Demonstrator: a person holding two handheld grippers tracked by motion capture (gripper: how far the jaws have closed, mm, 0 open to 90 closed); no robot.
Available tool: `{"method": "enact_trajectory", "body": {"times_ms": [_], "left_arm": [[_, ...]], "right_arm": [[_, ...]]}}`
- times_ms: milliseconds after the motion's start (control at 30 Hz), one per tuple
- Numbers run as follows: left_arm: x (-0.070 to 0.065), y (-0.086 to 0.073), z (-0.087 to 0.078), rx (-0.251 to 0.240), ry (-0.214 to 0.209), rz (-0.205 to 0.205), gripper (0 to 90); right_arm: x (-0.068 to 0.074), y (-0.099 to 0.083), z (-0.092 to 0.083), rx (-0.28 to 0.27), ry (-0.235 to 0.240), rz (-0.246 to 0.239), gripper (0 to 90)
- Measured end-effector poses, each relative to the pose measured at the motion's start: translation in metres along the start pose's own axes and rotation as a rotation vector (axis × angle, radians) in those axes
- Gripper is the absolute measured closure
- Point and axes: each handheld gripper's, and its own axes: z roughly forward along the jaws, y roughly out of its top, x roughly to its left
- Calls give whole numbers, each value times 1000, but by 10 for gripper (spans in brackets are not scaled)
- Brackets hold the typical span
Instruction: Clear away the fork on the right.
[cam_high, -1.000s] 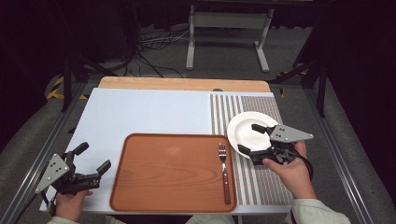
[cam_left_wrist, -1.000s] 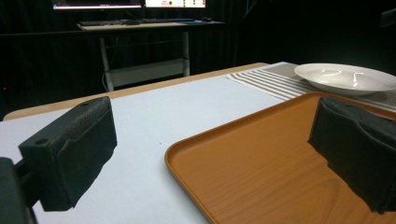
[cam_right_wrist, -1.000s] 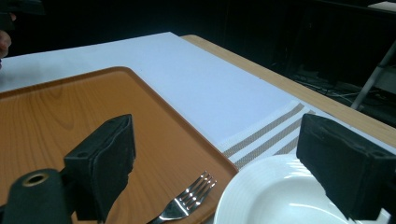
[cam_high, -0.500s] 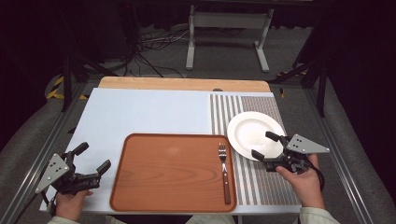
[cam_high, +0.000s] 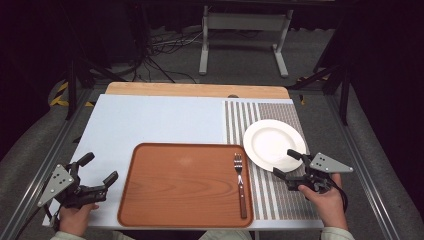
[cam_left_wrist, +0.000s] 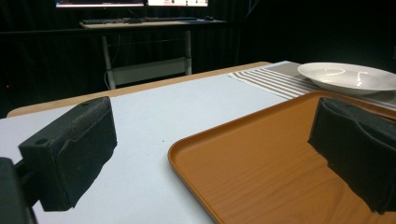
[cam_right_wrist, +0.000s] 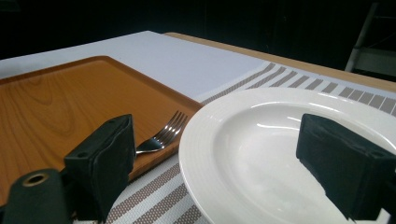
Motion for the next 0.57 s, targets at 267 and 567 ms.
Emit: {"method": "enact_trajectory", "body": {"times_ms": [267, 567], "left_arm": [[3, -1, 1, 3, -2, -1, 15], [5, -3, 1, 6, -2, 1, 15]], "right_arm": [[1, -16, 1, 0, 21, 58, 127], [3, -18, 1, -13, 9, 77, 127]]}}
